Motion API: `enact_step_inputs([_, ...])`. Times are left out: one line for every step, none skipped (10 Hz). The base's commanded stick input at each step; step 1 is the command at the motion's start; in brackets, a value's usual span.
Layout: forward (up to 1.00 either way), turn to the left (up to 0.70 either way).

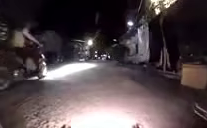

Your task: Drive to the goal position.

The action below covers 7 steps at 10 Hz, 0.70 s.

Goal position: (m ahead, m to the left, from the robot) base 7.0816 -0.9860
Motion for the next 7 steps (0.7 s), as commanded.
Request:
enact_step_inputs([0.60, 0.00])
enact_step_inputs([0.60, 0.00])
enact_step_inputs([0.60, 0.00])
enact_step_inputs([0.60, 0.00])
enact_step_inputs([0.60, 0.00])
enact_step_inputs([0.60, 0.00])
enact_step_inputs([0.60, 0.00])
